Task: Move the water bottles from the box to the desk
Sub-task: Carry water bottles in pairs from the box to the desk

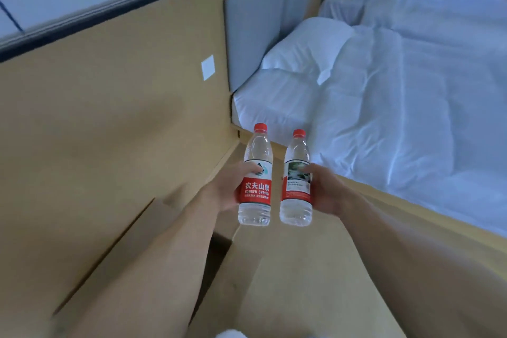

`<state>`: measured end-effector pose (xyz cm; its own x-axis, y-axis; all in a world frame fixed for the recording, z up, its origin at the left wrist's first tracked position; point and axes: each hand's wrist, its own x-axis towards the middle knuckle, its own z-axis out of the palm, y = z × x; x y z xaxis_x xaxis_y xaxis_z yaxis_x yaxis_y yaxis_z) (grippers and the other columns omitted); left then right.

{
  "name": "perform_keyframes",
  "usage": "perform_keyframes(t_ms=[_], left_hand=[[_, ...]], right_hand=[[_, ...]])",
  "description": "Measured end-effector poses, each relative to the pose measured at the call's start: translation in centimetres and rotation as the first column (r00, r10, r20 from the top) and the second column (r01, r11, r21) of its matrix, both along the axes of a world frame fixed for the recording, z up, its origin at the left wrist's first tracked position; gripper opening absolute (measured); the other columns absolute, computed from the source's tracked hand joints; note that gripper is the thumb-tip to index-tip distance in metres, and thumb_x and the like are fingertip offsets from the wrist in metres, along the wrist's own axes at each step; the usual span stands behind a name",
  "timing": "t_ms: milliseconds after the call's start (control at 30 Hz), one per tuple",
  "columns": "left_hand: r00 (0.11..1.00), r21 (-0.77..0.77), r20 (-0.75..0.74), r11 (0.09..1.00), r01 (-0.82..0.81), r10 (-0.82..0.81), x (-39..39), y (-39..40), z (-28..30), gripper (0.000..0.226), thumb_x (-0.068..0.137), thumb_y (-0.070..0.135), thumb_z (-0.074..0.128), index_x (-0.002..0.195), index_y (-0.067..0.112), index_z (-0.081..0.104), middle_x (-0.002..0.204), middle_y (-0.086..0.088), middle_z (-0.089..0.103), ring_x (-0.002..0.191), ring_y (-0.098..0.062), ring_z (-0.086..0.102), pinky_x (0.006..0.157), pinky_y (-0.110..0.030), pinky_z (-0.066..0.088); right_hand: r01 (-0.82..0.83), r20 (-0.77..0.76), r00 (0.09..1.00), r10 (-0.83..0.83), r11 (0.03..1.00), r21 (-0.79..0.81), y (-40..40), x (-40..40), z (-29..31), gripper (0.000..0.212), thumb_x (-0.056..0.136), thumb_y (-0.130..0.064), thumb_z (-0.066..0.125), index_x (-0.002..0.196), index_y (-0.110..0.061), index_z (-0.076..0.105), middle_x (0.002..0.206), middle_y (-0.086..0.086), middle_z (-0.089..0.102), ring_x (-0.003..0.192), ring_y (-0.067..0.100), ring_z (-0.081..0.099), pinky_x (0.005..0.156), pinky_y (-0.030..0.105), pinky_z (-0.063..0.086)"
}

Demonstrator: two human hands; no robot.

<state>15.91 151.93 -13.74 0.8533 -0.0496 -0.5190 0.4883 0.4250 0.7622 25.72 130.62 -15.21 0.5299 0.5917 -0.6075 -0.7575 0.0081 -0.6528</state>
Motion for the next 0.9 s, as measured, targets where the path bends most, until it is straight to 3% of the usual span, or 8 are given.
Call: perform_keyframes(t_ms=[167, 333, 467, 600, 700, 833, 900], left_hand=[[0.982, 0.055, 0.015, 0.98, 0.189, -0.19, 6.1, -11.7, 0.5, 0.028, 0.092, 0.011, 0.058, 0.119, 0.002, 0.057, 0.086, -0.016, 0.07, 0.071, -0.025, 0.069, 0.069, -0.039, 0.06], [0.952, 0.064, -0.031, 0.95, 0.306, -0.305, 10.4, -25.7, -0.2, 0.04, 0.088, 0.007, 0.065, 0.125, 0.006, 0.049, 0.092, -0.021, 0.068, 0.071, -0.032, 0.069, 0.067, -0.045, 0.059], [0.886, 0.037, -0.033, 0.886, 0.463, -0.462, 12.7, -37.0, -0.8, 0.046, 0.088, 0.007, 0.067, 0.129, 0.004, 0.047, 0.092, -0.022, 0.069, 0.072, -0.033, 0.071, 0.068, -0.047, 0.059], [0.786, 0.068, 0.011, 0.784, 0.616, -0.618, 14.3, -47.3, -0.4, 0.057, 0.089, 0.009, 0.065, 0.141, 0.001, 0.042, 0.102, -0.024, 0.065, 0.077, -0.033, 0.07, 0.07, -0.046, 0.059], [0.699, 0.096, 0.035, 0.699, 0.709, -0.714, 14.9, -53.9, 0.1, 0.053, 0.089, 0.01, 0.066, 0.137, -0.002, 0.045, 0.098, -0.022, 0.066, 0.077, -0.032, 0.069, 0.073, -0.045, 0.058], [0.537, 0.092, 0.058, 0.54, 0.836, -0.841, 15.0, -61.6, 0.8, 0.036, 0.092, 0.011, 0.061, 0.126, 0.001, 0.052, 0.089, -0.018, 0.067, 0.073, -0.029, 0.068, 0.07, -0.042, 0.059], [0.467, 0.09, 0.067, 0.472, 0.877, -0.882, 14.9, -65.1, 0.9, 0.031, 0.093, 0.011, 0.06, 0.122, 0.003, 0.053, 0.087, -0.017, 0.067, 0.072, -0.028, 0.068, 0.069, -0.041, 0.06]], right_hand=[[0.144, 0.077, 0.987, -0.143, 0.99, -0.007, -13.6, 1.1, 0.0, 0.054, 0.079, -0.012, 0.071, 0.129, -0.001, 0.053, 0.106, 0.02, 0.068, 0.09, 0.032, 0.069, 0.083, 0.045, 0.058], [0.33, 0.152, 0.936, -0.317, 0.941, -0.069, -27.4, 0.6, -0.1, 0.051, 0.07, -0.018, 0.083, 0.112, -0.005, 0.058, 0.095, 0.019, 0.068, 0.079, 0.029, 0.07, 0.079, 0.047, 0.06], [0.52, 0.1, 0.853, -0.513, 0.851, -0.072, -38.2, -0.4, 0.4, 0.05, 0.075, -0.027, 0.076, 0.116, -0.005, 0.058, 0.092, 0.015, 0.068, 0.079, 0.028, 0.069, 0.072, 0.041, 0.059], [0.657, 0.061, 0.754, -0.654, 0.753, -0.05, -48.2, -2.6, 1.1, 0.054, 0.078, -0.023, 0.058, 0.127, 0.001, 0.053, 0.105, 0.019, 0.066, 0.089, 0.031, 0.068, 0.079, 0.043, 0.057], [0.711, 0.109, 0.703, -0.703, 0.693, -0.119, -54.0, -5.0, 1.4, 0.055, 0.088, -0.026, 0.062, 0.135, 0.0, 0.05, 0.123, 0.02, 0.061, 0.1, 0.033, 0.066, 0.085, 0.046, 0.055], [0.795, 0.1, 0.607, -0.789, 0.602, -0.075, -59.3, -8.1, 1.5, 0.048, 0.079, -0.031, 0.071, 0.116, -0.006, 0.051, 0.088, 0.013, 0.067, 0.074, 0.026, 0.069, 0.069, 0.039, 0.06], [0.857, 0.106, 0.516, -0.85, 0.51, -0.076, -61.6, -9.6, 1.5, 0.051, 0.075, -0.028, 0.074, 0.114, -0.006, 0.05, 0.085, 0.014, 0.065, 0.071, 0.025, 0.067, 0.066, 0.039, 0.06]])
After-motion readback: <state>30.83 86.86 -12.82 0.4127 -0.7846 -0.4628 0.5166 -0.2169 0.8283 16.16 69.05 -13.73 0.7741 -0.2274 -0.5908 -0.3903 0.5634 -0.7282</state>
